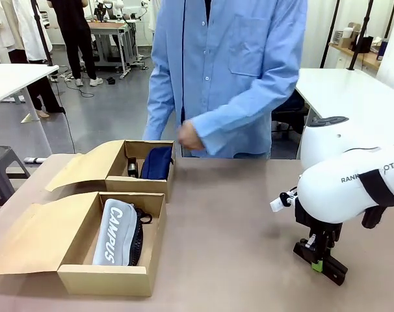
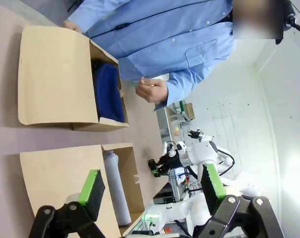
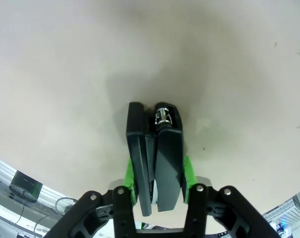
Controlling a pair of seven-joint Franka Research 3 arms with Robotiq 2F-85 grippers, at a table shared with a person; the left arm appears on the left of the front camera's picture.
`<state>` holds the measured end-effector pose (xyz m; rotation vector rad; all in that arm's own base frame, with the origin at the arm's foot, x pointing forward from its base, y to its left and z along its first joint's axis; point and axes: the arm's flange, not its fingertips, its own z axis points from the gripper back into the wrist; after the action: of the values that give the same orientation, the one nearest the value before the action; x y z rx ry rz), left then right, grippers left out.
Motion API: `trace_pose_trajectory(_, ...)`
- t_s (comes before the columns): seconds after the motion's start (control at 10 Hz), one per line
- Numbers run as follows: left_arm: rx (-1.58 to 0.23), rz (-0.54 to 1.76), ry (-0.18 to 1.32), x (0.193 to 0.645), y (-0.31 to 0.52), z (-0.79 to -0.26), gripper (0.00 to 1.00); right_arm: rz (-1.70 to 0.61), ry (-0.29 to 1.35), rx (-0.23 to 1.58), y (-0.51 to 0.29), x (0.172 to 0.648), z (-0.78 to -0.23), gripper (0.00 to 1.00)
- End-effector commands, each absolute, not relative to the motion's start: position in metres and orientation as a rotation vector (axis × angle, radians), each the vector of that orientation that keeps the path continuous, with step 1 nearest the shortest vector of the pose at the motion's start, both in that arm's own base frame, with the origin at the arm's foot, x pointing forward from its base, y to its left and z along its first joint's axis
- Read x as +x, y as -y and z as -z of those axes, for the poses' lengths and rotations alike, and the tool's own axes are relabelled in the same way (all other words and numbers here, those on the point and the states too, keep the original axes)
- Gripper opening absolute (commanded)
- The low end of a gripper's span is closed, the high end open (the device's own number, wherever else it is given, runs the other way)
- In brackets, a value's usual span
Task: Place items inside the box.
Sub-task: Pick up a Pencil pouch or Stapler and place it inside the Mailer Box closest to the robot.
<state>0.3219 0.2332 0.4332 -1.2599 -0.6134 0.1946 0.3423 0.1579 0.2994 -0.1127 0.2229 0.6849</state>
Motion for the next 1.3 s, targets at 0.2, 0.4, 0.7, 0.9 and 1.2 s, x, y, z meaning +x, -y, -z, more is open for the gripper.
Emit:
trace_pose_trajectory(0.2, -1.268, -0.176, 0.633, 0.321, -0.232, -0.434, 1.00, -0.295, -0.205, 0.110, -0.105, 0.266, -0.333, 0.00)
trace_pose_trajectory(0.4, -1.268, -0.176, 0.633, 0.321, -0.232, -0.434, 1.00, 0.165, -0.172, 0.369, -0.100, 0.253, -0.417, 0.00)
trace_pose_trajectory(0.7, -1.268, -0.176, 0.633, 0.321, -0.232, -0.434, 1.00, 0.462, -0.175, 0.721, -0.118, 0.237, -0.461, 0.00)
trace_pose_trajectory(0.9, -1.268, -0.176, 0.633, 0.321, -0.232, -0.434, 1.00, 0.128, -0.291, 0.488, -0.112, 0.258, -0.485, 0.00)
trace_pose_trajectory(1.2, -1.268, -0.176, 0.633, 0.321, -0.232, -0.434, 1.00, 0.261, -0.251, 0.399, -0.138, 0.260, -0.497, 0.42)
